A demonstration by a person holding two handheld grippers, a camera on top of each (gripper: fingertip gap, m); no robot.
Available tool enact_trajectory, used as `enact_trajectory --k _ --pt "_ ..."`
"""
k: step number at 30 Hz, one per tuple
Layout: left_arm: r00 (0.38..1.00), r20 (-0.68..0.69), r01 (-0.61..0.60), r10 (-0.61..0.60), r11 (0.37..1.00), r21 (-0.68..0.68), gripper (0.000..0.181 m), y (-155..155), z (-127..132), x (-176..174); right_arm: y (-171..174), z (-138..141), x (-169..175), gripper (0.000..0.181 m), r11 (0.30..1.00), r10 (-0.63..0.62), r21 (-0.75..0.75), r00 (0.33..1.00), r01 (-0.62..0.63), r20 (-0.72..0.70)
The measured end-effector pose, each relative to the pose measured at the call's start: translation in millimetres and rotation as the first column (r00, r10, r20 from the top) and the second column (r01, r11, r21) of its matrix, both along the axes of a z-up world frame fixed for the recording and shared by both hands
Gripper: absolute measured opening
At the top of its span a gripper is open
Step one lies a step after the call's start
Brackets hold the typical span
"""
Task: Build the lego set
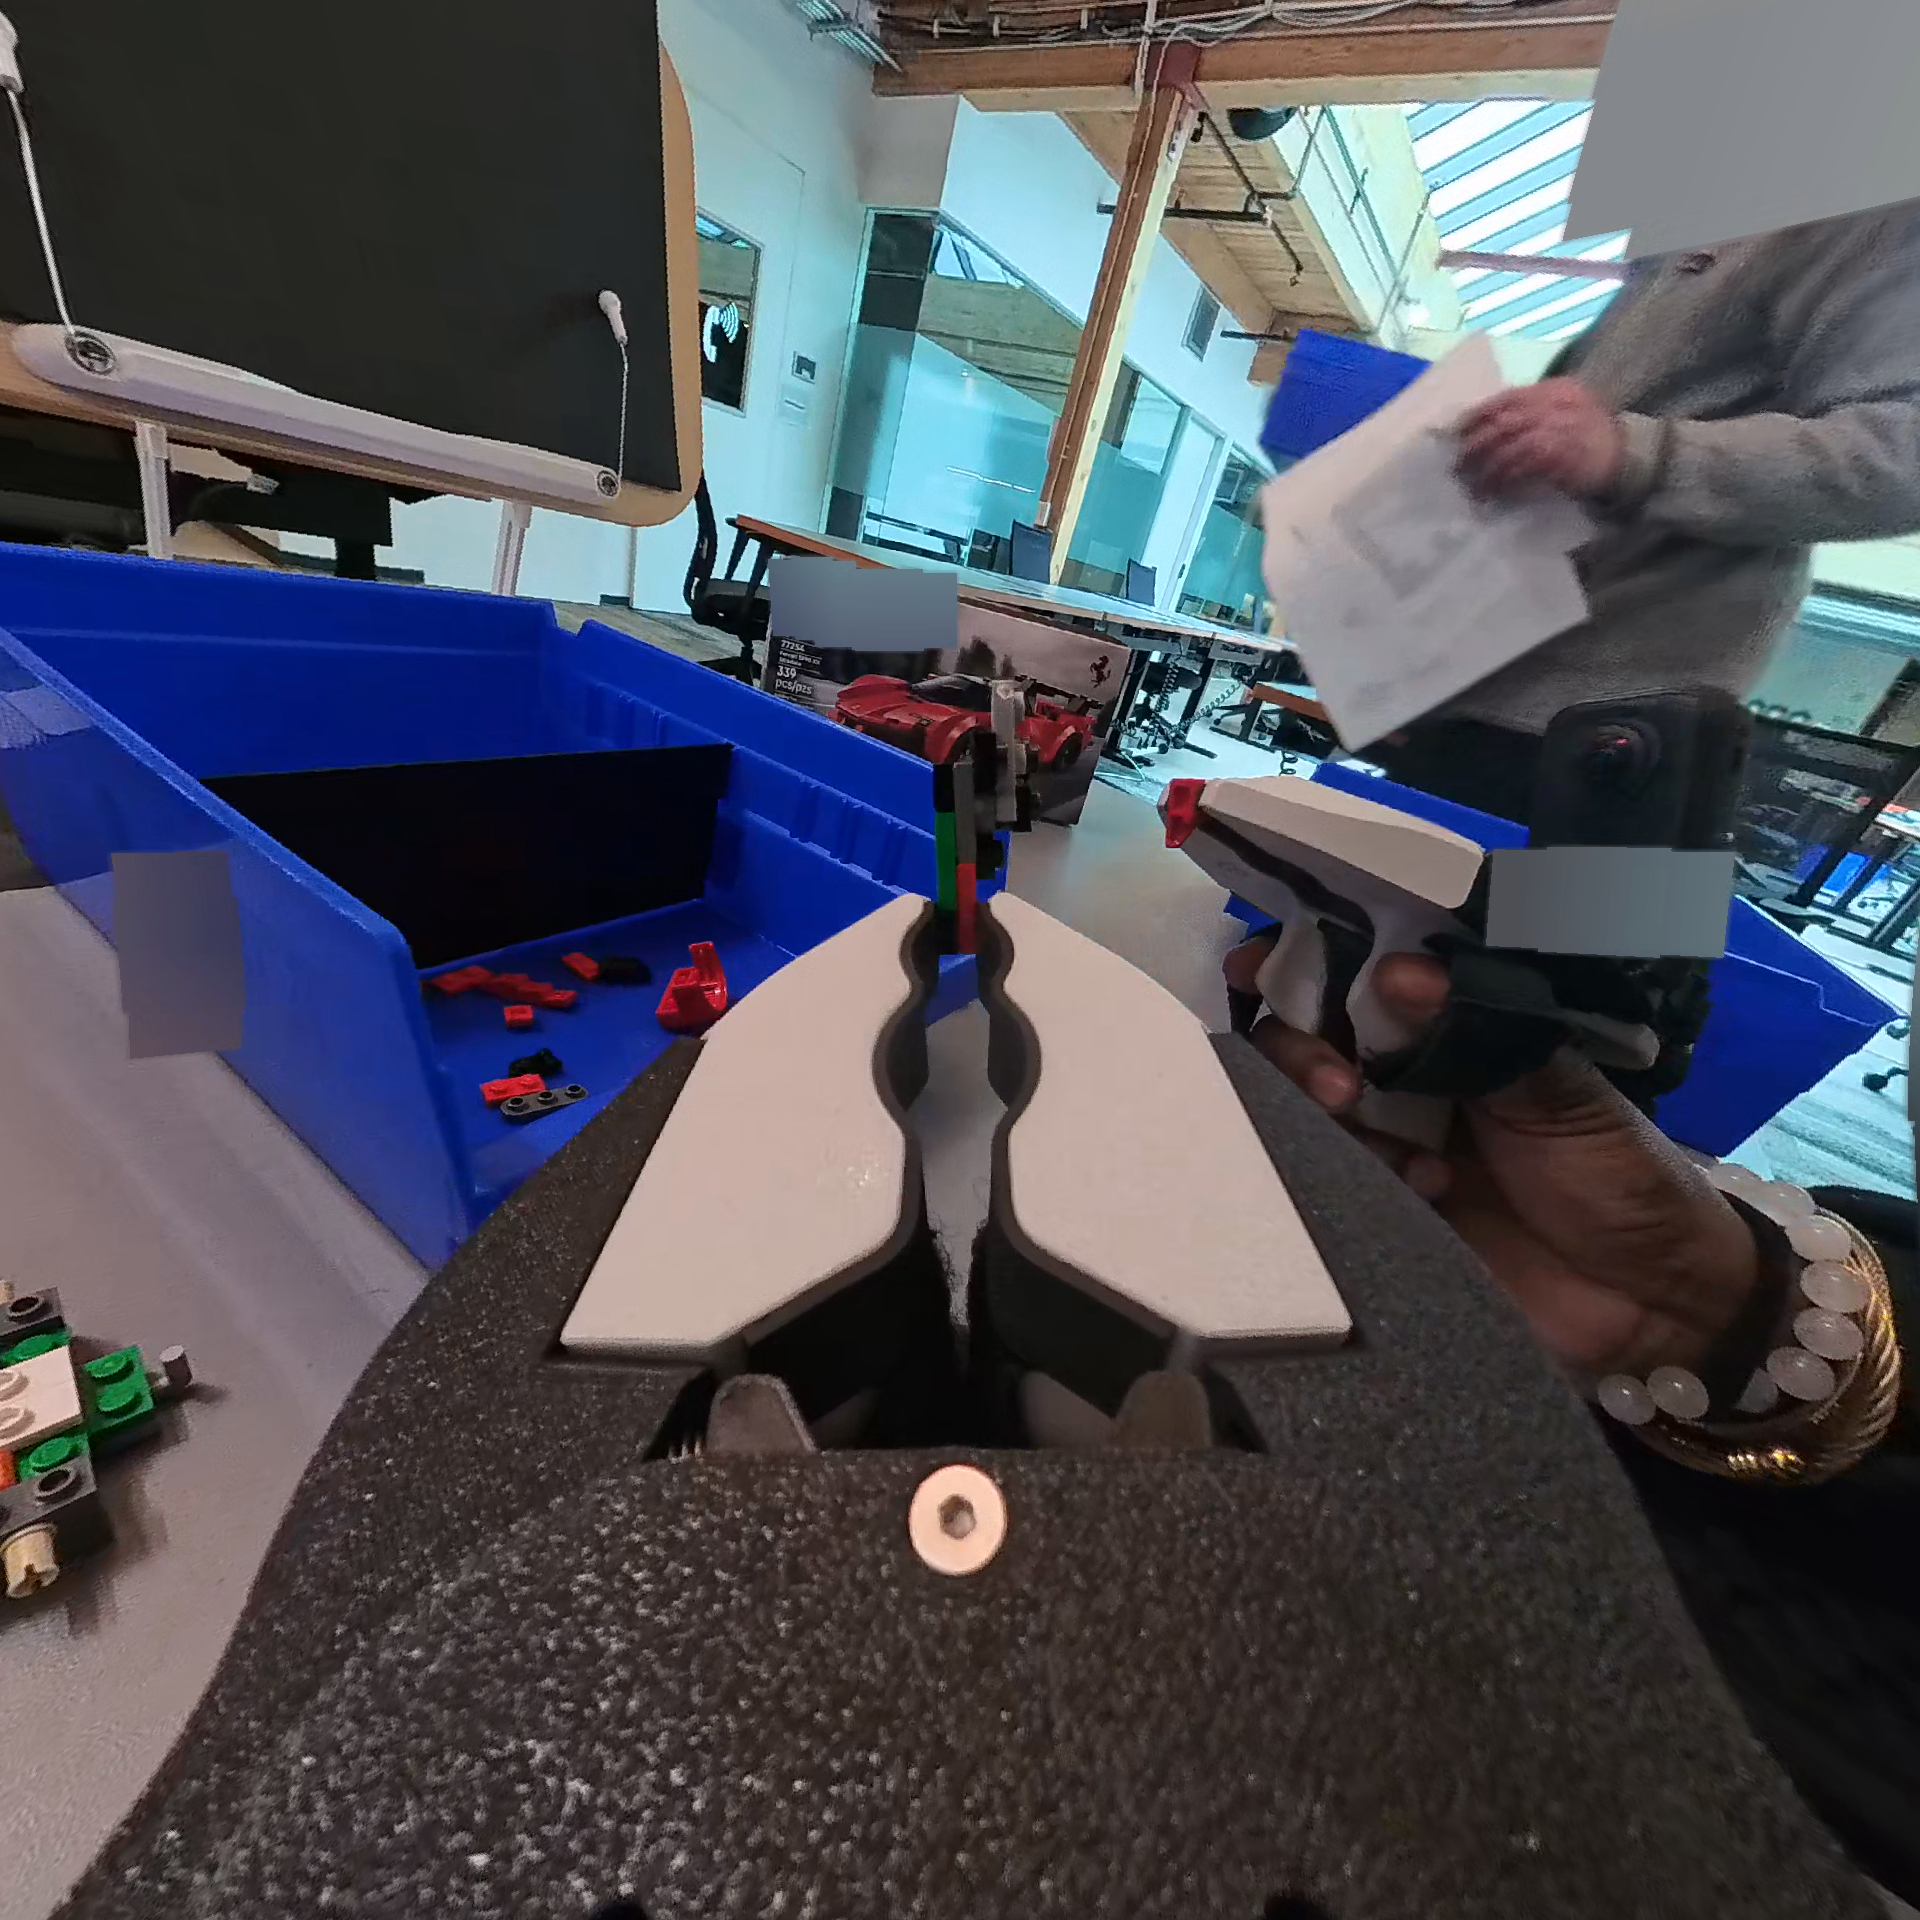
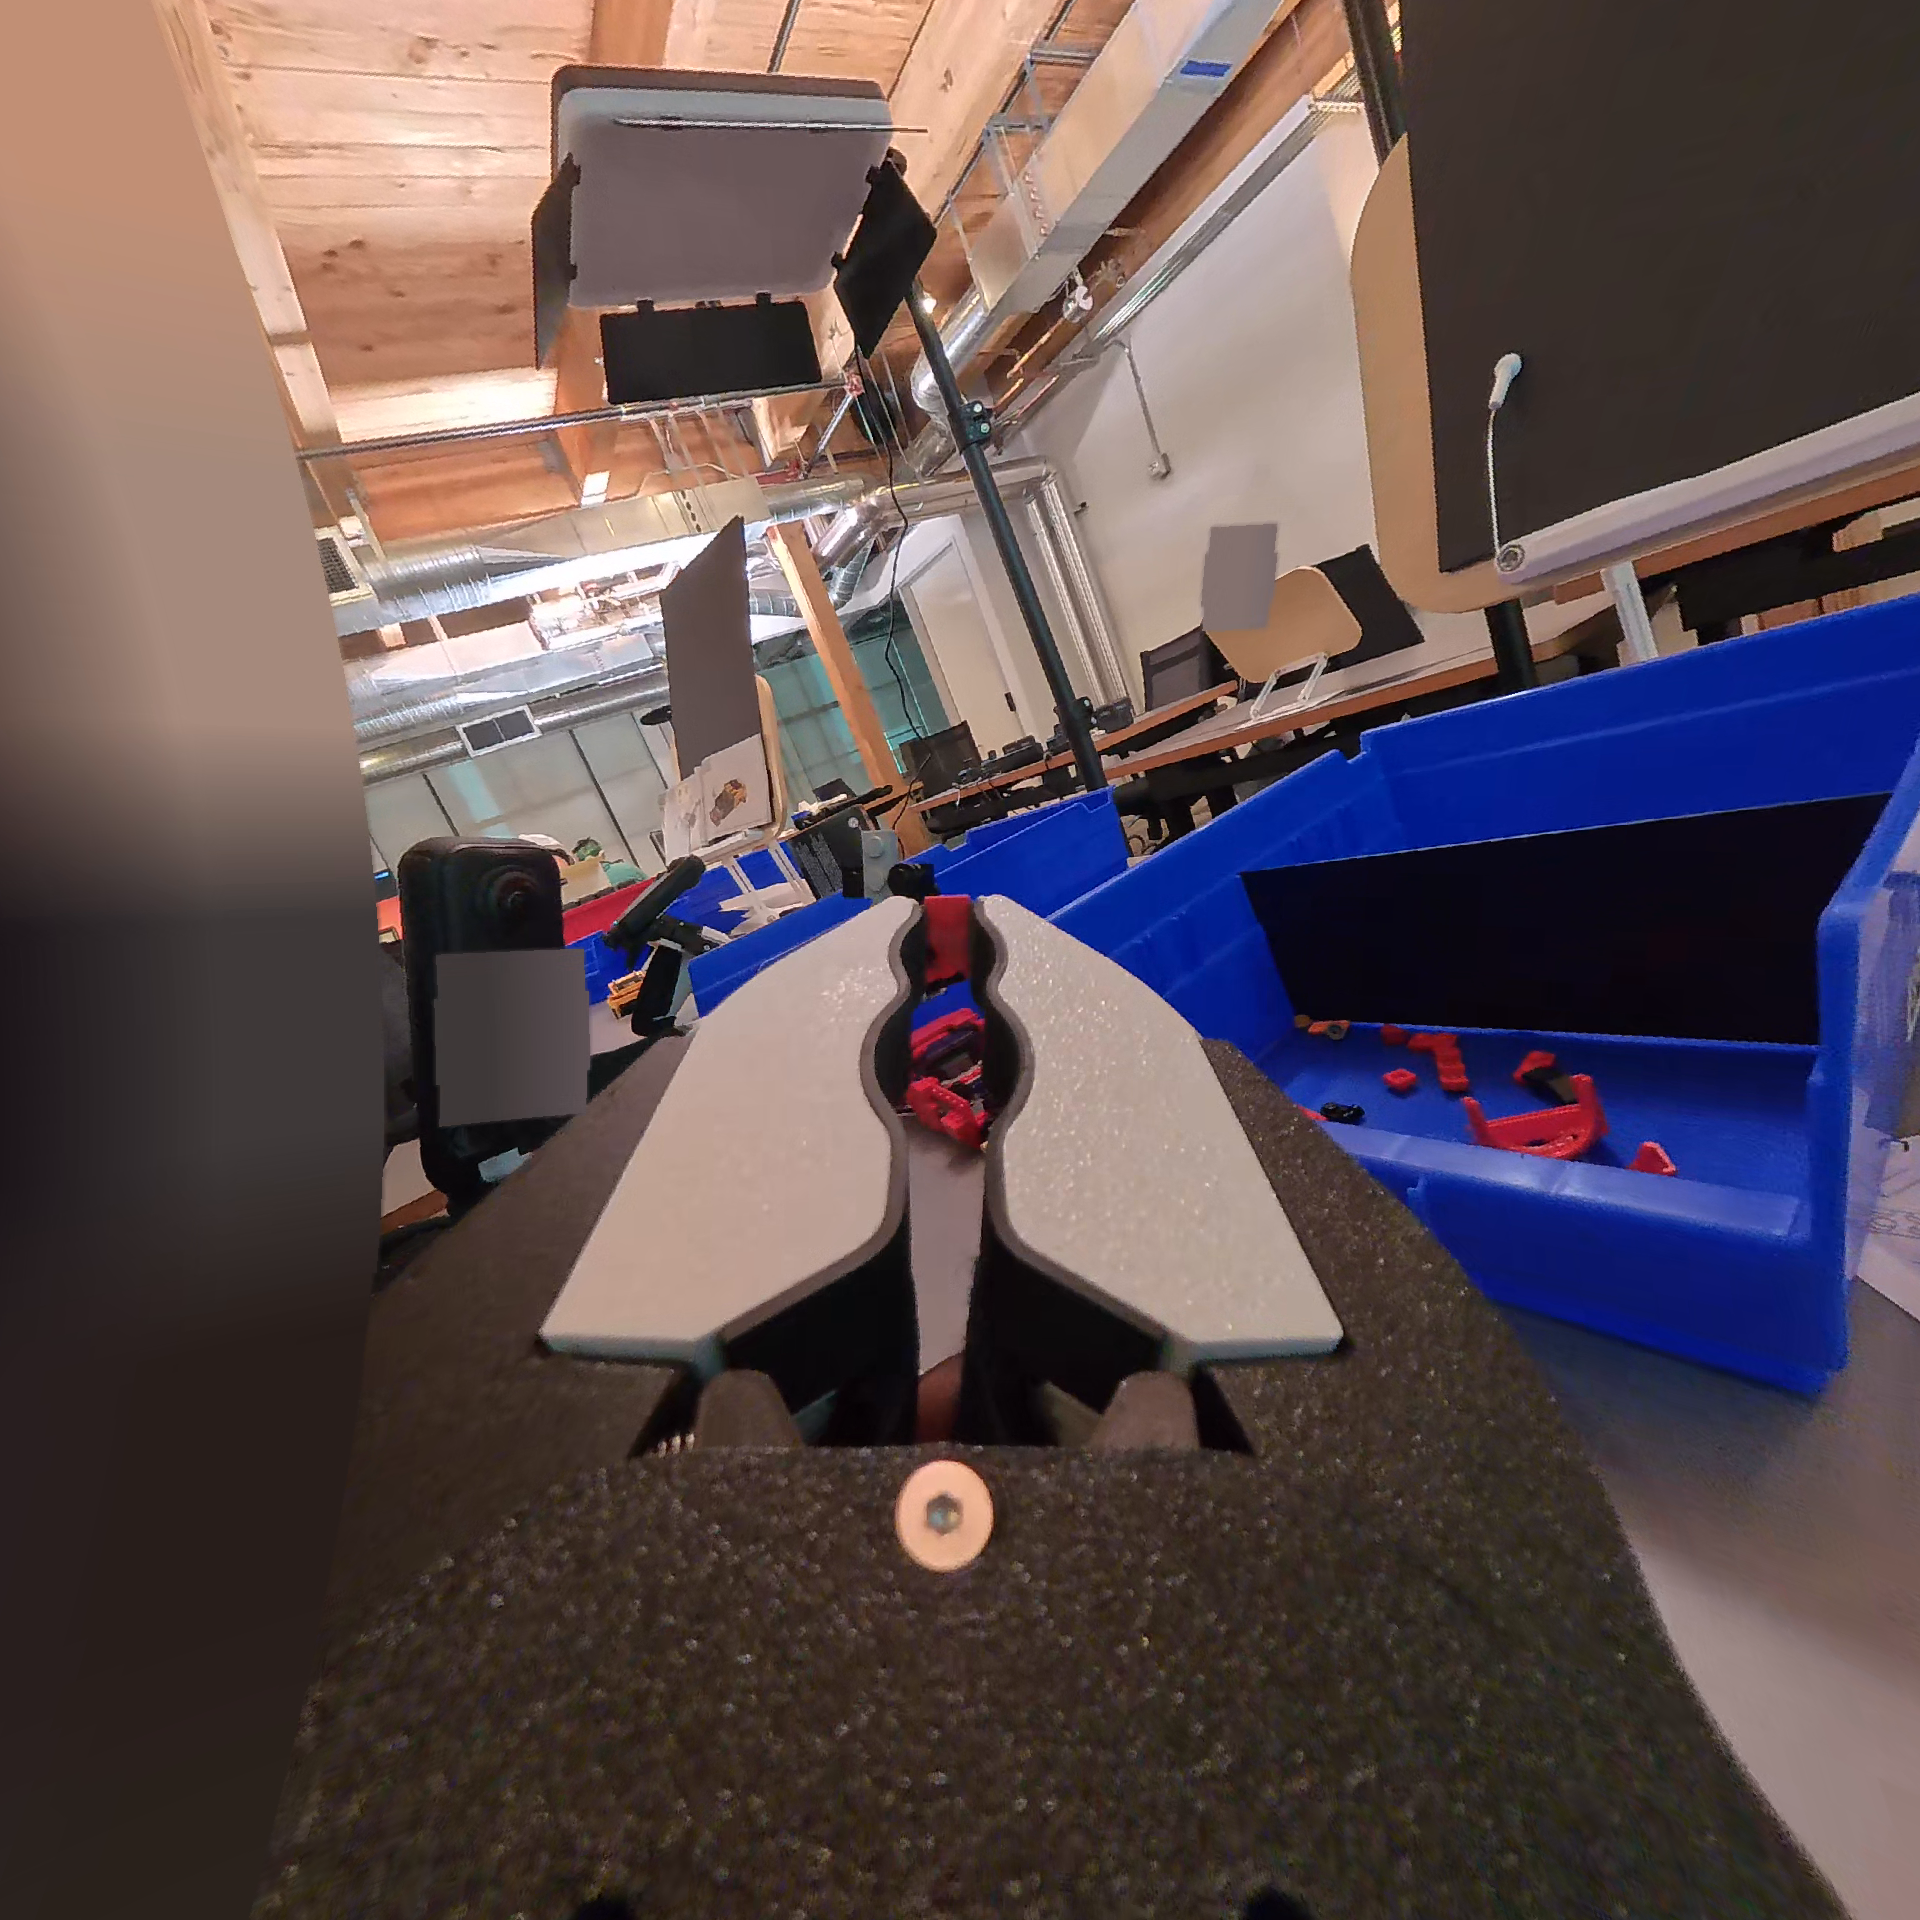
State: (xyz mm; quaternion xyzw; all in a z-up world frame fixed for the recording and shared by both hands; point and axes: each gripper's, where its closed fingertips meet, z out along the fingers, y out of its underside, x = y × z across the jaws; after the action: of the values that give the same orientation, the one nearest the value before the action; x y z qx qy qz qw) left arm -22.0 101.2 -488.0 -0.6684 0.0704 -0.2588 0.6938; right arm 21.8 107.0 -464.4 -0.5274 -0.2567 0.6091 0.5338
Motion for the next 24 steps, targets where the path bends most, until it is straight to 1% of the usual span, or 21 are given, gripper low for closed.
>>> enact_trajectory --k 11,14,15,17,18,20,22,24 --pt "1.0 -0.03 0.007 -0.006 1.0 0.006 0.006 -0.9 -0.5 3.1 -3.0 2.4 -1.4 0.007 1.0 0.005 0.026 1.0 -0.005 0.007" --pt "0.999 -0.032 0.012 -0.012 1.0 0.006 0.006 -1.4 -0.4 4.4 -3.6 5.6 -0.2 0.007 0.998 -0.007 0.059 1.0 0.006 0.018" --pt "0.999 -0.035 0.011 -0.01 1.0 0.01 0.006 -1.5 0.1 4.4 -2.2 4.7 -0.5 0.008 0.997 -0.019 0.075 0.998 0.015 0.054" --pt "0.999 -0.043 0.008 -0.007 1.0 0.02 0.006 -2.2 1.8 4.6 -1.0 0.3 -2.8 0.008 0.993 -0.004 0.113 0.982 -0.018 0.188" --pt "0.999 -0.048 0.006 -0.005 1.0 0.026 0.005 -2.5 2.7 4.7 -1.6 -5.2 -3.2 0.008 0.992 0.021 0.117 0.959 -0.057 0.282" --pt "0.998 -0.055 0.0 0.002 0.999 0.033 0.006 -2.6 3.6 4.2 -4.2 -21.7 3.5 0.008 0.986 0.079 0.089 0.874 -0.138 0.479" --pt "0.999 -0.049 -0.001 0.003 1.0 0.031 0.006 -2.3 3.7 3.4 -10.2 -43.0 17.7 0.008 0.978 0.13 0.043 0.751 -0.206 0.648" --pt "0.999 -0.037 -0.001 0.002 1.0 0.026 0.006 -1.9 3.3 2.6 -12.9 -66.4 36.4 0.008 0.973 0.128 0.018 0.605 -0.229 0.786"
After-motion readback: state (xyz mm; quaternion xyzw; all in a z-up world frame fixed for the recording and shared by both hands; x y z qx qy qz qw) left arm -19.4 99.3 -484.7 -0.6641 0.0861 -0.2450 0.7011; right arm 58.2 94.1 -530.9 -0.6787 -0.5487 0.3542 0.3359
